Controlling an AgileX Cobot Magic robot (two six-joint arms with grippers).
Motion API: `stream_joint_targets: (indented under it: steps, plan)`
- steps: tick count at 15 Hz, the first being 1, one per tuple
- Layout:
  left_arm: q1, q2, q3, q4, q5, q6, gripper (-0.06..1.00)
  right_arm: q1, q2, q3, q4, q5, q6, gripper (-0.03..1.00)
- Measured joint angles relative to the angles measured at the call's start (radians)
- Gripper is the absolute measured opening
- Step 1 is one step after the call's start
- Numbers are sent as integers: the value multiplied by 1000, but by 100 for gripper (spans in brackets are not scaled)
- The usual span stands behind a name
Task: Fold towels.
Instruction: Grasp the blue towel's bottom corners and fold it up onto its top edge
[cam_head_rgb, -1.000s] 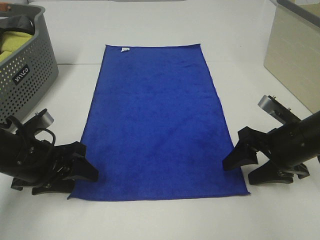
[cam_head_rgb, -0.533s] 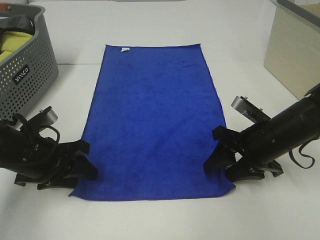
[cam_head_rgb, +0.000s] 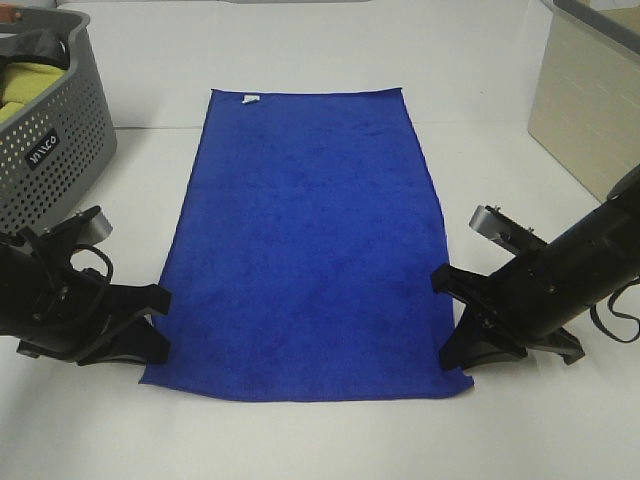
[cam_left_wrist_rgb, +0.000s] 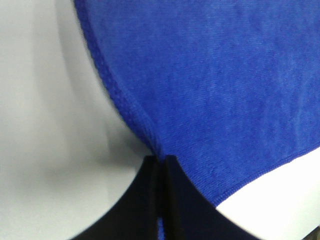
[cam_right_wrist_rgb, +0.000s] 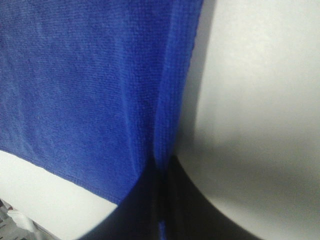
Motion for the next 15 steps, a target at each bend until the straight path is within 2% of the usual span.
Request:
stream_joint_targets:
  steps: [3, 11, 15]
  plan:
    - [0, -76, 57, 74, 2, -71, 0, 0, -89, 42, -53, -8, 40, 0]
    - [0, -268, 336, 81, 41, -83, 0, 0, -310, 319, -45, 13, 54, 0]
    - [0, -359, 399, 80, 73, -86, 0, 2, -348, 392, -46, 15, 55, 0]
